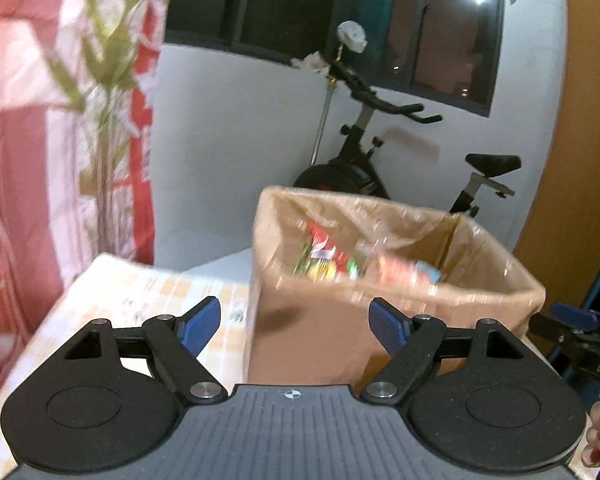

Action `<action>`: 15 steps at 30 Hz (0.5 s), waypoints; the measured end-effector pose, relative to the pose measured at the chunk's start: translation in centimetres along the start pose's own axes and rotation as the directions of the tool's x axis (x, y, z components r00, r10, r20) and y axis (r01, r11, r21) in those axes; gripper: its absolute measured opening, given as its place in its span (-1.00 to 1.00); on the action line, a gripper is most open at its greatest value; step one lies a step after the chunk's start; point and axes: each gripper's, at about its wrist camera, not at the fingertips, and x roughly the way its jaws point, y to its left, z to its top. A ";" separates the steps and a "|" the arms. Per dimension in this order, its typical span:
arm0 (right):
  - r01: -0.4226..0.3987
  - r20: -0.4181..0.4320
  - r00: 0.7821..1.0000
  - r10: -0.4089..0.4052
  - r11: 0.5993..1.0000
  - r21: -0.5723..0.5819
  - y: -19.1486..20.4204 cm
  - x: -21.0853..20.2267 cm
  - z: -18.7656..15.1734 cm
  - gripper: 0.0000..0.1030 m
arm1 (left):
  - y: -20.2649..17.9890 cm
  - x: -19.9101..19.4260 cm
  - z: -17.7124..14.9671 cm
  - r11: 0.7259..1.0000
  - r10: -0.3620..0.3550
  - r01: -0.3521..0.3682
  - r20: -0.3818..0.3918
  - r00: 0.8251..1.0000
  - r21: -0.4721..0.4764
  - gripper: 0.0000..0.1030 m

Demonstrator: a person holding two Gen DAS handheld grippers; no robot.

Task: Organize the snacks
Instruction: 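Move both open tools back down to the remaining snacks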

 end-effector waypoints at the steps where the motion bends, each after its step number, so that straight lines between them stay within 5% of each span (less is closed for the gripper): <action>1: -0.003 -0.008 1.000 0.003 1.000 0.003 0.0 -0.3 -0.4 0.24 | 0.2 -0.1 -0.6 1.000 0.003 -0.003 -0.010 1.000 -0.009 0.60; 8: -0.015 -0.202 0.979 0.027 0.998 0.061 -0.1 0.0 -5.1 0.24 | 0.7 0.2 -5.0 0.998 0.041 -0.046 -0.108 0.993 -0.052 0.59; 15: 0.044 -0.479 0.878 0.000 0.996 0.080 0.5 2.3 -10.5 0.31 | 0.2 0.3 -7.9 0.998 0.037 -0.046 -0.176 0.984 -0.045 0.59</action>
